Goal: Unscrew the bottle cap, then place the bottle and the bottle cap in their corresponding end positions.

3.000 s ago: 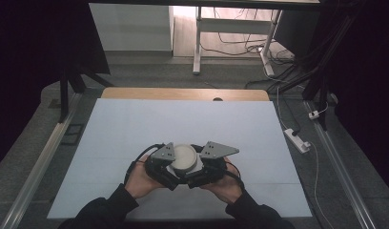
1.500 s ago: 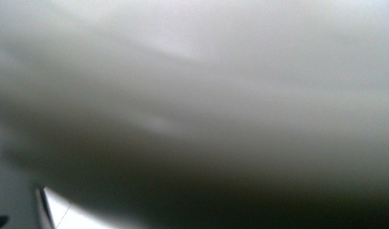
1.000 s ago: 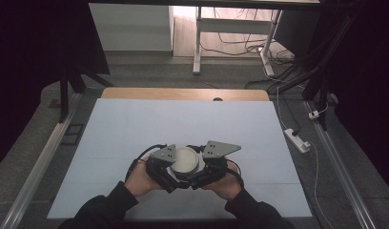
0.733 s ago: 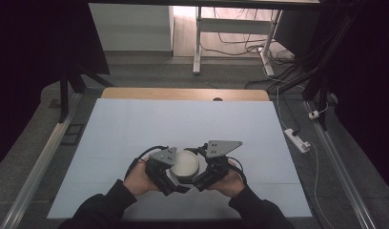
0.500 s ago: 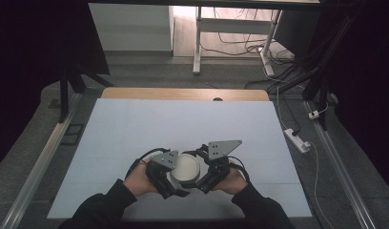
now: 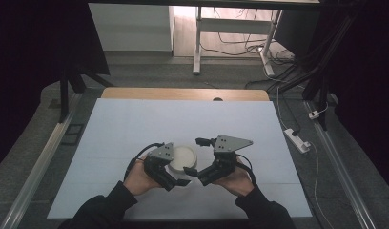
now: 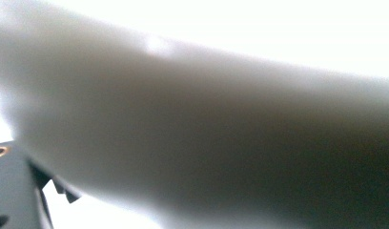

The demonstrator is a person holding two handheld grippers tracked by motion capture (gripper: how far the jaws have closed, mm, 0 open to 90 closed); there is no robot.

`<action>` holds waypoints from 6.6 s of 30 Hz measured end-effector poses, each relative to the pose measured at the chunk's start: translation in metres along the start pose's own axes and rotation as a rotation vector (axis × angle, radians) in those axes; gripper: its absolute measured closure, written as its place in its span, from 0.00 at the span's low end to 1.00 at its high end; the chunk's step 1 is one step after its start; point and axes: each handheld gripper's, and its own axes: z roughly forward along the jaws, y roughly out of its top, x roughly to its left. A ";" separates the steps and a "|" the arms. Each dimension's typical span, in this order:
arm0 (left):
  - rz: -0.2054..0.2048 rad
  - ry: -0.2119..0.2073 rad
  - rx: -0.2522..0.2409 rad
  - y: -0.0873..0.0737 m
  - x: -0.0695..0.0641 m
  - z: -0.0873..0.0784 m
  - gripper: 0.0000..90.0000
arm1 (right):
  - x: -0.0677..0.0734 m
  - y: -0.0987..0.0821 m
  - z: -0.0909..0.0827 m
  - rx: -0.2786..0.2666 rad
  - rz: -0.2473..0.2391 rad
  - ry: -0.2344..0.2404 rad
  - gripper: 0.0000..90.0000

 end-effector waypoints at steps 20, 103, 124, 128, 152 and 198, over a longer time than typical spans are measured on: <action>-0.080 0.213 0.027 0.009 -0.016 0.010 0.08 | 0.033 -0.008 0.029 0.027 0.041 -0.289 0.02; 0.150 -0.150 0.089 -0.003 -0.008 0.011 0.08 | 0.007 -0.012 0.009 0.059 -0.079 0.203 0.09; 0.106 -0.136 0.025 -0.009 -0.001 0.005 0.08 | -0.006 -0.009 -0.008 -0.047 -0.018 0.132 0.09; 0.095 -0.110 0.030 -0.011 0.001 0.005 0.08 | -0.006 -0.008 -0.011 -0.054 -0.019 0.116 0.09; 0.033 -0.020 -0.051 -0.018 -0.004 -0.025 0.08 | -0.022 -0.012 -0.027 -0.032 0.010 -0.087 0.09; -0.066 0.152 -0.082 -0.015 0.061 -0.010 0.08 | -0.010 -0.045 -0.022 0.014 0.032 -0.093 0.08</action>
